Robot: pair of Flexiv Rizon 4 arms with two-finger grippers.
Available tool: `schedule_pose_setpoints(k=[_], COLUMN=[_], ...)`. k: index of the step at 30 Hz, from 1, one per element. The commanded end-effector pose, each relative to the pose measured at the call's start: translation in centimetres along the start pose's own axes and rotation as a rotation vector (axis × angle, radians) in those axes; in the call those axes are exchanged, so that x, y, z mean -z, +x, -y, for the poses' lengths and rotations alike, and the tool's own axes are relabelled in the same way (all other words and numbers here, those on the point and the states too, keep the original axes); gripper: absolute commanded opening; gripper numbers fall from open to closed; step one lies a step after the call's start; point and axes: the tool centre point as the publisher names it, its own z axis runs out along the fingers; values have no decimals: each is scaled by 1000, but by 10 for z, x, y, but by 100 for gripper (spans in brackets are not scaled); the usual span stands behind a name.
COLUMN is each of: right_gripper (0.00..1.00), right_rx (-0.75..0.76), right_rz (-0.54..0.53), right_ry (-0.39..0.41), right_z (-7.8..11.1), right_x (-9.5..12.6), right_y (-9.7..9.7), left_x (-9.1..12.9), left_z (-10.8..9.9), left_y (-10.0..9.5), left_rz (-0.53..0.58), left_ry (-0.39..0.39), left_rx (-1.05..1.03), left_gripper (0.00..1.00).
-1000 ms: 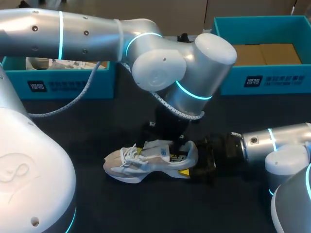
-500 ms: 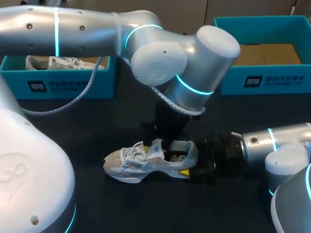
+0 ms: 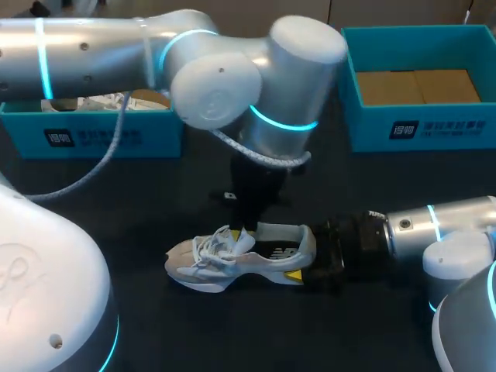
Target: Take the shoe out of the shoebox, open the shoe tongue, remove and reinsert the insole, then place the shoe into the shoebox
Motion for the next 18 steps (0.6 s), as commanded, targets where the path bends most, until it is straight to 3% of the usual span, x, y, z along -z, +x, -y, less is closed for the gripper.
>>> schedule_pose_setpoints(k=[1,8,18], right_gripper=[0,0,0], right_rx=[1,1,1], right_rz=[1,1,1], right_ry=[2,2,2], right_z=[-1,-1,-1], right_x=[0,0,0], right_y=[1,1,1], left_x=[0,-10,-34], left_z=[10,18,14], left_y=[-47,-78,-95], left_rz=[-284,-473,-504], left_ry=[-52,-72,-86], left_rx=[21,-3,2], left_gripper=[0,0,0])
